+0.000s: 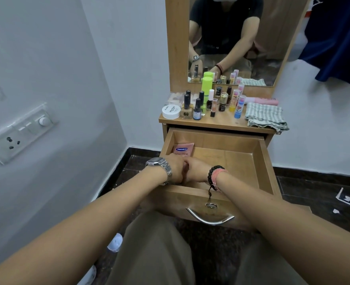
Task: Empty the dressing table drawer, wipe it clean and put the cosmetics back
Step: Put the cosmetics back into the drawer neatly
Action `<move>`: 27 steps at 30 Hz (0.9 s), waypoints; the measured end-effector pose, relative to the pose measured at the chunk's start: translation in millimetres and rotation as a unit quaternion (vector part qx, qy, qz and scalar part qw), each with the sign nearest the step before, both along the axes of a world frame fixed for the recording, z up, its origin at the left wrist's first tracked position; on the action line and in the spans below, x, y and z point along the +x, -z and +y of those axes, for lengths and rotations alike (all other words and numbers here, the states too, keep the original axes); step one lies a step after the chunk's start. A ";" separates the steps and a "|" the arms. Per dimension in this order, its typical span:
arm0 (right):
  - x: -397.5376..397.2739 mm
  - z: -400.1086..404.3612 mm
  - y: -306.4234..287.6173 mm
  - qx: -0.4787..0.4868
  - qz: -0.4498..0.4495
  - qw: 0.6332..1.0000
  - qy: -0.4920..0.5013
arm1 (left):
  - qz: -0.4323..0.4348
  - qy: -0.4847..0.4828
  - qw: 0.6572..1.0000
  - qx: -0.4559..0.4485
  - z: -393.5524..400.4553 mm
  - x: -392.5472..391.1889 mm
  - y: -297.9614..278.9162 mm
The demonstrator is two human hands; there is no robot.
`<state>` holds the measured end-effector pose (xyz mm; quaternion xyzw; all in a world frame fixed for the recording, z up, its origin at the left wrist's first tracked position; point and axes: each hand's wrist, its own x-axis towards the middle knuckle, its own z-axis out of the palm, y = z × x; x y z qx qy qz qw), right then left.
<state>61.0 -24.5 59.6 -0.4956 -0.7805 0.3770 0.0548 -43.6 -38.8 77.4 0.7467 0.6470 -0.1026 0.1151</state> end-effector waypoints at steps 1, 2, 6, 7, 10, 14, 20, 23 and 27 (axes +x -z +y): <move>-1.1 0.6 1.5 0.004 -0.011 1.000 -0.001 | 0.016 0.003 1.000 -0.001 -0.4 0.0 1.5; -1.5 1.3 2.2 0.007 -0.023 1.000 0.000 | 0.029 0.005 1.000 0.000 -0.8 -0.5 2.5; 3.7 -1.9 -3.8 0.014 -0.089 0.996 -0.019 | 0.070 0.051 0.996 0.037 -3.0 0.1 3.1; 4.9 -3.5 -5.2 0.018 -0.105 0.994 -0.023 | 0.077 0.067 0.994 0.049 -3.8 0.9 1.9; 7.2 -13.5 -13.3 0.014 -0.136 0.990 -0.022 | 0.094 0.078 0.991 0.057 -2.4 2.3 2.5; 18.4 -37.2 -45.1 0.023 -0.125 0.991 -0.029 | 0.100 0.089 0.989 0.061 -1.8 5.8 0.7; 71.8 -60.4 -50.8 0.063 -0.067 0.996 0.008 | 0.057 0.081 0.989 0.107 -1.1 1.9 -9.1; 107.1 -70.7 -39.6 0.097 -0.050 0.994 0.021 | -0.054 0.016 0.975 0.216 5.9 -8.5 -38.6; 135.1 -80.7 -29.0 0.105 0.002 0.992 0.067 | -0.241 -0.083 0.921 0.294 36.6 -37.2 -79.6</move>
